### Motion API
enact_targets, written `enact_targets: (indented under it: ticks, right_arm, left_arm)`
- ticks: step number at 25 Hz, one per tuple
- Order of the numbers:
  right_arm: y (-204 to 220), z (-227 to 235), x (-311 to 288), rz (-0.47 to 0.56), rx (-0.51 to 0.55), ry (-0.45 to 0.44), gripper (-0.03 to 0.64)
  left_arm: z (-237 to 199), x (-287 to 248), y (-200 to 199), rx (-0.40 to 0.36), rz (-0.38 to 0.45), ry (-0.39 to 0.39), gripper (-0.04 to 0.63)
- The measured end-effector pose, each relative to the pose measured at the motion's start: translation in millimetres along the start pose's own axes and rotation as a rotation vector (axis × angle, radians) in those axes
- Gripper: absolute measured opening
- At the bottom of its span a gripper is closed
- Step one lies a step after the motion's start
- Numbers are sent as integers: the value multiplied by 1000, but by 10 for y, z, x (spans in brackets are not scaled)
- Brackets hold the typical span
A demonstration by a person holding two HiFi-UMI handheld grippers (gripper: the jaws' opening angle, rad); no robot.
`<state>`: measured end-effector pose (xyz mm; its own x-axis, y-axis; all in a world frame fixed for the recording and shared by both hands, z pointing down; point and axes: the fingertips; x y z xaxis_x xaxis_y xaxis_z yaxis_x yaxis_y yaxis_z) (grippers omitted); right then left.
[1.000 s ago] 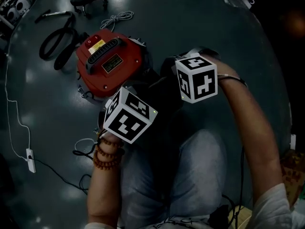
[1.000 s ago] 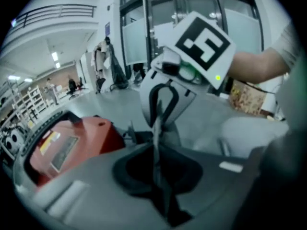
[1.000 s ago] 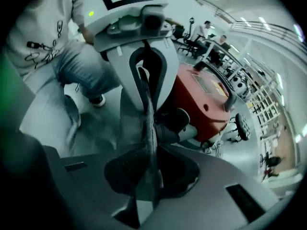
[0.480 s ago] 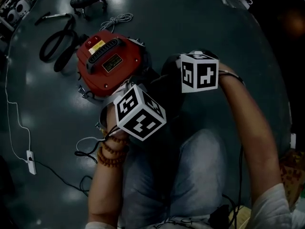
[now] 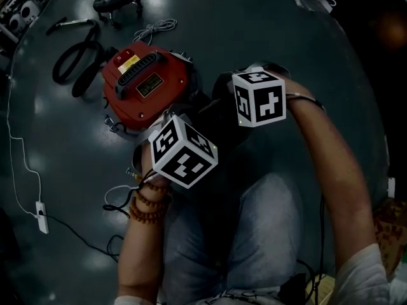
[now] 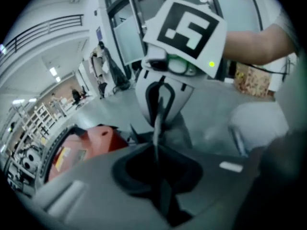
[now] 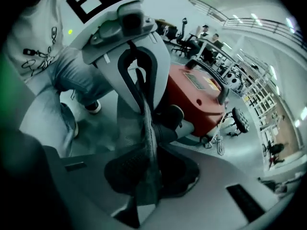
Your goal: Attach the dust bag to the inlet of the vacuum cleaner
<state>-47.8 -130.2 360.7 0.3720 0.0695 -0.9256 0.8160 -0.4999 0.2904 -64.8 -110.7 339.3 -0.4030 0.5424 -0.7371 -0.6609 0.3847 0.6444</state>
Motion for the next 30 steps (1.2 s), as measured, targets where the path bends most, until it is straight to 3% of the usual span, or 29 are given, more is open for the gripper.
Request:
enact_targets:
  ticks: [2,4,11,13,15,19,22,28,30]
  right_arm:
    - [41,-8,-5,76,-96,5,54]
    - [41,-10,-3,101,-117,9,52]
    - [-84,29,-17,-169,218,-2,54]
    - [-97,38,-28,-184,247,-4,54]
    - [-68,49,-28,-131,188,3,55]
    - [24,76,-16,35,-26,34,55]
    - [48,80,-52,70,-70,43,55]
    - [-32,109,-117,-179,220,7,57]
    - [-55,103,-109,-218,282,4,57]
  left_arm:
    - [-6,-15,-55,-47,-16,-19,31]
    - [-1,-7,-67,-53,-10,-37,31]
    - [5,41,97,147,71,21,28]
    - [-7,38,112,155,72,16,26]
    - [-26,19,82,101,46,-14,28]
    - [-59,-17,-41,-45,-9,-83,31]
    - [-62,-29,-39,-69,3,-129,34]
    - [-57,-49,108,74,52,-81,31]
    - [-44,-32,121,100,62,-70,31]
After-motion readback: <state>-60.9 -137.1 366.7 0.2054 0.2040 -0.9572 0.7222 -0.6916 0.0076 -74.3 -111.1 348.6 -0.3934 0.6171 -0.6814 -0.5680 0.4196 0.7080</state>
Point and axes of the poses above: the fingertips, and each gripper's own axes: x backward along the fingers, z to its right, y out of its underside, and after that the axes turned 4 degrees about x, right-handed
